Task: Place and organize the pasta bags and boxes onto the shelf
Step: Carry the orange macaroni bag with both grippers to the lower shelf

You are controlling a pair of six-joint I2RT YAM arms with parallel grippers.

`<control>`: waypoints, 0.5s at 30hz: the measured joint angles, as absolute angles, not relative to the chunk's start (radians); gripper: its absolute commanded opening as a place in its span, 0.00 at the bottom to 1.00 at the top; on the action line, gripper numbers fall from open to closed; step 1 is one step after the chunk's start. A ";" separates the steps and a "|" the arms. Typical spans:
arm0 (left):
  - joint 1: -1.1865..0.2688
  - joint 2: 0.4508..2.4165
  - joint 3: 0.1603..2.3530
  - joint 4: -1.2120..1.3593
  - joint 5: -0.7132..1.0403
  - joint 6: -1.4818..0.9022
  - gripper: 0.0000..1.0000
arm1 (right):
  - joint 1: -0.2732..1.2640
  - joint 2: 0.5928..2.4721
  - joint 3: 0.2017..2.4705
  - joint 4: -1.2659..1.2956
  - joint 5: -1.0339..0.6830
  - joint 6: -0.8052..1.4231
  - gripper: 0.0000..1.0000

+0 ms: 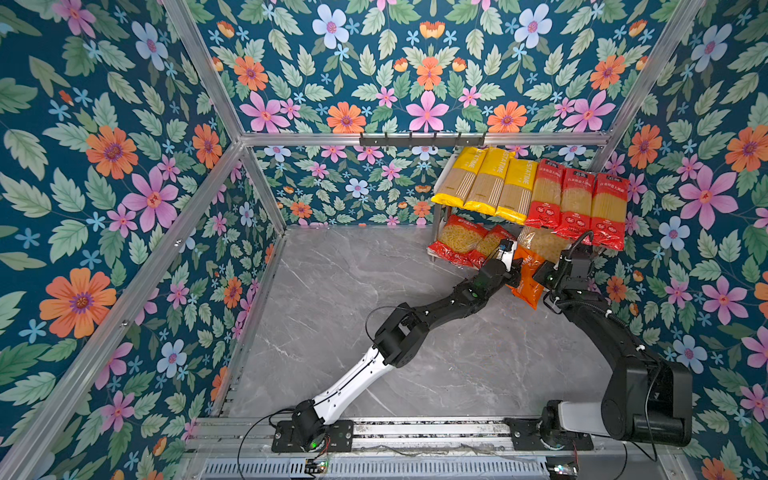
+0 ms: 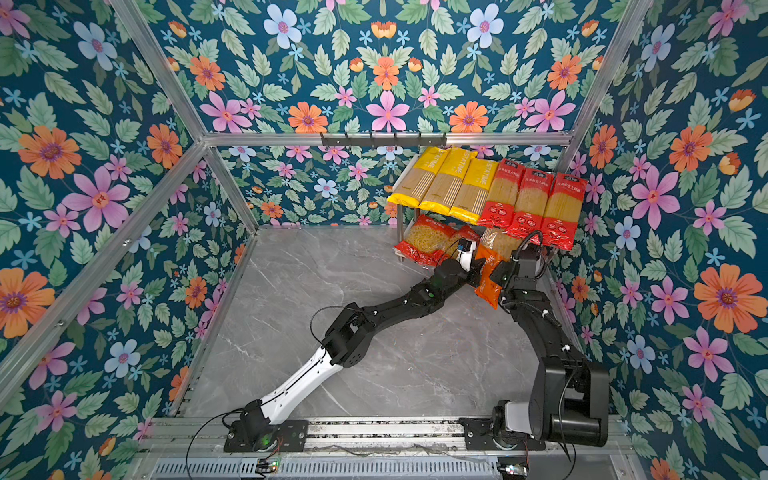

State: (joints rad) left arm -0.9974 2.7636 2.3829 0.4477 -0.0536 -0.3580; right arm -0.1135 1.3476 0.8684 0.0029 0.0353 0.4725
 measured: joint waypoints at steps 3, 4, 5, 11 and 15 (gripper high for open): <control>-0.996 2.765 2.385 0.448 -0.074 -0.365 0.00 | -0.117 1.343 0.868 0.002 0.036 0.469 0.43; -0.994 2.765 2.385 0.448 -0.081 -0.370 0.00 | -0.117 1.338 0.868 -0.003 0.036 0.469 0.47; -0.993 2.765 2.385 0.448 -0.087 -0.373 0.00 | -0.115 1.330 0.868 -0.012 0.032 0.470 0.50; -0.992 2.774 2.388 0.451 -0.148 -0.420 0.00 | -0.115 1.224 0.854 -0.083 -0.005 0.473 0.57; -0.992 2.797 2.416 0.456 -0.158 -0.443 0.00 | -0.115 1.131 0.777 -0.112 -0.080 0.512 0.57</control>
